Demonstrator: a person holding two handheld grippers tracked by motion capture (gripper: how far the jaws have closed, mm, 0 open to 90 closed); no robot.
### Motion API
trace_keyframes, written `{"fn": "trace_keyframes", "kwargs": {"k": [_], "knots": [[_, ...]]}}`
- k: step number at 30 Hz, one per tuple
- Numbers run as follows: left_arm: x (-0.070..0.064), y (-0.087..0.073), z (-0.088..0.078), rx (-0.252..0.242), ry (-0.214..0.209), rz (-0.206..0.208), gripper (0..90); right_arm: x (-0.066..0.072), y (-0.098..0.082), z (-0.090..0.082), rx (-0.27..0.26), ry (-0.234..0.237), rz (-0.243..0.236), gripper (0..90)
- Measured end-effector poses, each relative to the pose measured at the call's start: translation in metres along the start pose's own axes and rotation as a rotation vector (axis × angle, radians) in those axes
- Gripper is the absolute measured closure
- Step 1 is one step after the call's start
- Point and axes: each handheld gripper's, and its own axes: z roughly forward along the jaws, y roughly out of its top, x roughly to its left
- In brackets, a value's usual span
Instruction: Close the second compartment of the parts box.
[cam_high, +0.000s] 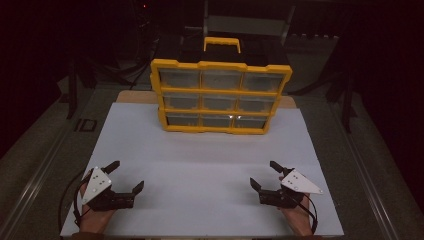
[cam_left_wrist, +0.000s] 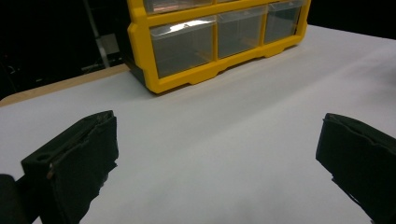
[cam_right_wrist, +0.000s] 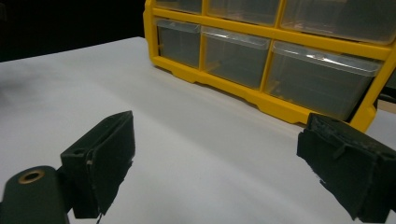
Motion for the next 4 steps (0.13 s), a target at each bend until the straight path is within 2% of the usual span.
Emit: {"fn": "trace_keyframes", "kwargs": {"k": [4], "knots": [[0.0001,0.0002,-0.0002,-0.007,-0.005,-0.001,0.0,0.0007,0.0000,0.0008,0.000,0.007,-0.007,9.9]]}}
